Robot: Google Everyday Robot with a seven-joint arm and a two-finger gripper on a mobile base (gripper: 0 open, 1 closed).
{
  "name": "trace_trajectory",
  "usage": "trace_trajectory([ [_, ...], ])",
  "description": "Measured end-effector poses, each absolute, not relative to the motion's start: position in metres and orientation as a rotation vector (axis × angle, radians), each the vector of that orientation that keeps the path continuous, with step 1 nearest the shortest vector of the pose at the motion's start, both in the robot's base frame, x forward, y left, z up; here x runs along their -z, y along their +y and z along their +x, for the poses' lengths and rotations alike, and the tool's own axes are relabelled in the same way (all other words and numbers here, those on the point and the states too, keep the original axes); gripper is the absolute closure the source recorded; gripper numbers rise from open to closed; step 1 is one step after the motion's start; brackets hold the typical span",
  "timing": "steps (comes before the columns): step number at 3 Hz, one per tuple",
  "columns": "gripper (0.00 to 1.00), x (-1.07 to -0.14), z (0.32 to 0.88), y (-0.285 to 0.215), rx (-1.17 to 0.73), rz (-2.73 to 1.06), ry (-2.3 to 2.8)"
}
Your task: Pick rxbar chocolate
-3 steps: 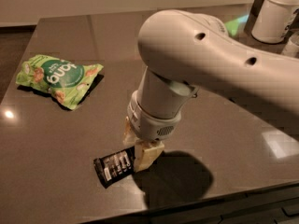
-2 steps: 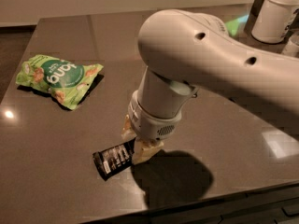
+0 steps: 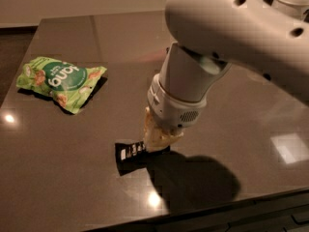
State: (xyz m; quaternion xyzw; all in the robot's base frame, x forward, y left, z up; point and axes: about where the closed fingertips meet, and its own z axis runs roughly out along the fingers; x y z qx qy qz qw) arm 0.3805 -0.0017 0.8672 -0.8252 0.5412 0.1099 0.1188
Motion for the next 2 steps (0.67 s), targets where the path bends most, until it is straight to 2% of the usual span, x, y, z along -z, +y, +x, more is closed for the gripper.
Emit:
trace_trajectory([
  [2,1.0,-0.923,0.385,-0.01,-0.38,-2.345,1.577],
])
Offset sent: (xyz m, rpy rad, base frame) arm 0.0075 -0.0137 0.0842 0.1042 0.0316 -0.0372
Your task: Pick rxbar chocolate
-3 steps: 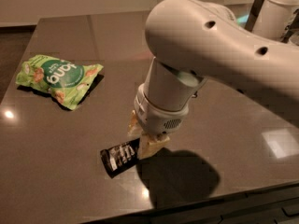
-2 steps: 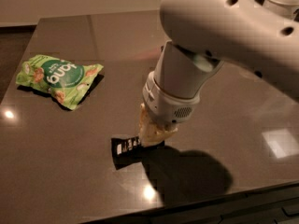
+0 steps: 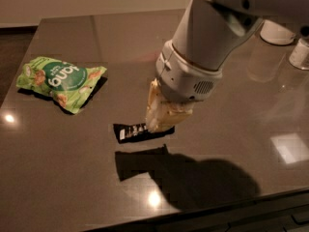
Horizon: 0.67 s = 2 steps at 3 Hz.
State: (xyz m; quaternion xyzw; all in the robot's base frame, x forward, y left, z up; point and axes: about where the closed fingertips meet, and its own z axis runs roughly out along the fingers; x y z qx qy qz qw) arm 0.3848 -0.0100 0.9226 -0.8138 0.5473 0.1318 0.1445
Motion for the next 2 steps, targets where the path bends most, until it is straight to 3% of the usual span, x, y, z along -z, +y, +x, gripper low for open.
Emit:
trace_trajectory([
  [2,1.0,-0.973,0.398,-0.009,-0.421,-2.252,1.554],
])
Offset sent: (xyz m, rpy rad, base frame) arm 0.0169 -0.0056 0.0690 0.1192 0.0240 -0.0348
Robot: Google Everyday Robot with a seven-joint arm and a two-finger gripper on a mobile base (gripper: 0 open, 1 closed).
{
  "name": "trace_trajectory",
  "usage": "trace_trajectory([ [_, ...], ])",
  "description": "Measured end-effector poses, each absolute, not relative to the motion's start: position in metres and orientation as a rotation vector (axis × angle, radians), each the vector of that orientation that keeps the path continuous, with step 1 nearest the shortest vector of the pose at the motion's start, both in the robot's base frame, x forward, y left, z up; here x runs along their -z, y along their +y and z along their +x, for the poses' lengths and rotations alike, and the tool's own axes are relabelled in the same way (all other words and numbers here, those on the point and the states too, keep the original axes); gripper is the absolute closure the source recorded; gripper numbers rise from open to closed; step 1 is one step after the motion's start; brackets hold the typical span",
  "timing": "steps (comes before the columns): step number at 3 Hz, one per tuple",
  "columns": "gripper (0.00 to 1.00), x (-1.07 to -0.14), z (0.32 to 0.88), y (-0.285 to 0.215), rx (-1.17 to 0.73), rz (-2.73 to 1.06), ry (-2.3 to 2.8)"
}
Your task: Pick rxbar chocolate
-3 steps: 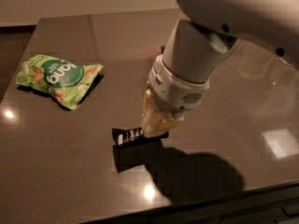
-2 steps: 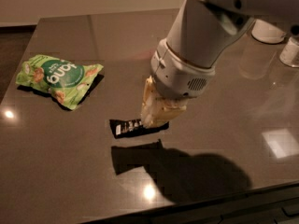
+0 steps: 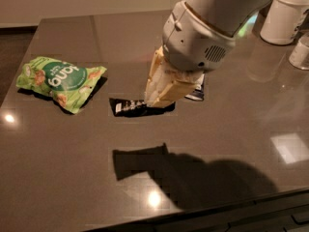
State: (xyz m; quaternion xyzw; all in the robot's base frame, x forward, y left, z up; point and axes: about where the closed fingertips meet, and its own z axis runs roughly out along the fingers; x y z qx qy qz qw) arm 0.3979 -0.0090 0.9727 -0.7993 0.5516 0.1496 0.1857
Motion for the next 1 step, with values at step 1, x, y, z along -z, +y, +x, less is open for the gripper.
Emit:
trace_trajectory([
  [1,1.0,-0.9728,0.3979,-0.0089,-0.421,-2.251,1.554],
])
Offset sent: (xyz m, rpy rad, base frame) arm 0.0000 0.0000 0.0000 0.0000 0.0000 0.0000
